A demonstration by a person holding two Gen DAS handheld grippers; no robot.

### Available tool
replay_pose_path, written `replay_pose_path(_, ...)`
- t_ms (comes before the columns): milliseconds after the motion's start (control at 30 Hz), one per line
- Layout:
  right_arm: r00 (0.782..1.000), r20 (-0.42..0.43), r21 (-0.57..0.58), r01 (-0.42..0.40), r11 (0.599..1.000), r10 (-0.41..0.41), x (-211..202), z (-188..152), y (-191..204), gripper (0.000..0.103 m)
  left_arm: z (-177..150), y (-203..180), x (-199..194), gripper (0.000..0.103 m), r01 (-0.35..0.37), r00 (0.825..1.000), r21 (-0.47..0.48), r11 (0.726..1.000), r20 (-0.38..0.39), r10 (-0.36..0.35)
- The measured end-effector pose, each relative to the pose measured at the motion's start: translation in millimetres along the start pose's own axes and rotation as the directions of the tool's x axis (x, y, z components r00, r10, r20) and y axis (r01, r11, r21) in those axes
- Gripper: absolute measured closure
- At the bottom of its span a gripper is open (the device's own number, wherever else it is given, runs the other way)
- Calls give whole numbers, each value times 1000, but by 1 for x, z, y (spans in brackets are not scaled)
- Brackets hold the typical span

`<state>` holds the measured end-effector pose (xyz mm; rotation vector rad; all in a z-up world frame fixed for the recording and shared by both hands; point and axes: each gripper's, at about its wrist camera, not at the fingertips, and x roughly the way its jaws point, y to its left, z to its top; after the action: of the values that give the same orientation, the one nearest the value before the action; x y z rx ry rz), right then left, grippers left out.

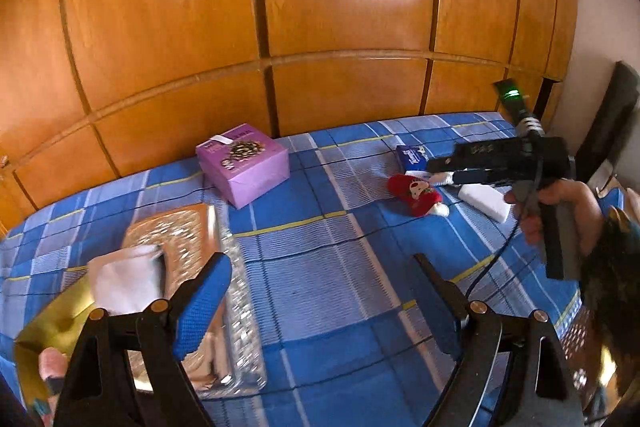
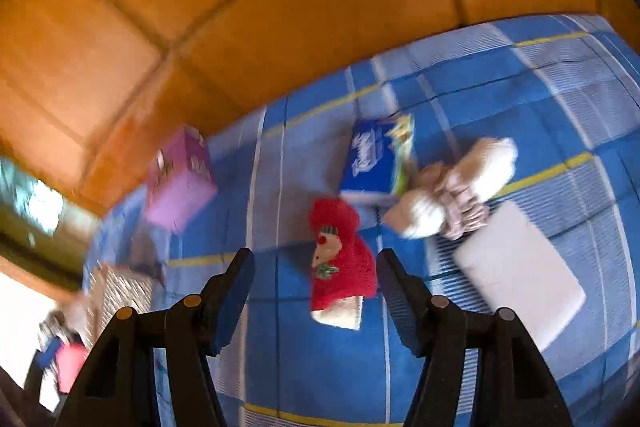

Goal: Organize soft objects
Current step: 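Grasp the red Christmas stocking with the left gripper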

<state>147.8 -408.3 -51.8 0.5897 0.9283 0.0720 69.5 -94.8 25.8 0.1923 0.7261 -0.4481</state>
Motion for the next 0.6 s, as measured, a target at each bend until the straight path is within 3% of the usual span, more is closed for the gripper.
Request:
replay_pose_path(133,990,77,102,113,988,-121,-17,2,-21,39,13,-15,27,14,22,999,2,1000,-28,-21)
replay_pose_path(300,948,152,211,244,946,-279,-40,4,-41,39,29,-41,73,14,79,993,4,997,-85,-79)
replay_pose_path(467,923,187,320,267,909,-337,-59,5,-62,39,40,-71,122,14,130,981,17,991,-145,-126)
replay_pose_path(600,928,187,388,233,892,-323,-68,7,-83,39,46,-92,156,14,147,972,30,989,-192,-138)
